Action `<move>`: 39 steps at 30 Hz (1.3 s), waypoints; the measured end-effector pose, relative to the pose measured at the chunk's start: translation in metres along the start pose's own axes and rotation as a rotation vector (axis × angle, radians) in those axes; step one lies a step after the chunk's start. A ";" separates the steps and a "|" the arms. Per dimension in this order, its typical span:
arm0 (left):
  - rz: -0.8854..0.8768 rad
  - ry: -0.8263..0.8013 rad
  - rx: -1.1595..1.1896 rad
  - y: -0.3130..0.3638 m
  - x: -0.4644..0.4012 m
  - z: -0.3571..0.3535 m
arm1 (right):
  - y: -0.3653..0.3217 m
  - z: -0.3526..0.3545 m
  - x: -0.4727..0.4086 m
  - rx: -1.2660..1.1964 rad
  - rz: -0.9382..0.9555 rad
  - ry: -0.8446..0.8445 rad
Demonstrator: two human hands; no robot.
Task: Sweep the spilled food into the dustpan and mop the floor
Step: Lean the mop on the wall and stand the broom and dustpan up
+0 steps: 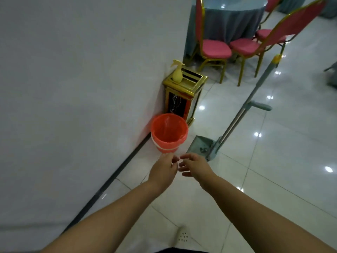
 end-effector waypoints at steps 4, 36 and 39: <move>-0.067 -0.049 -0.019 0.051 -0.037 -0.065 | 0.021 0.092 -0.013 -0.047 -0.034 0.118; -0.084 -0.202 0.105 0.240 -0.382 -0.211 | 0.005 0.415 -0.241 -0.063 -0.134 0.481; -0.050 -0.217 0.125 0.249 -0.401 -0.227 | 0.013 0.436 -0.259 0.074 -0.126 0.539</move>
Point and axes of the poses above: each hand's wrist, its own x-axis away from the middle knuckle, its own z-axis out of the back of the hand, y = z × x, the point moved 6 cm from there along -x, towards the middle knuckle, and after that the axes turned 6 degrees about x, right-handed, at the moved point
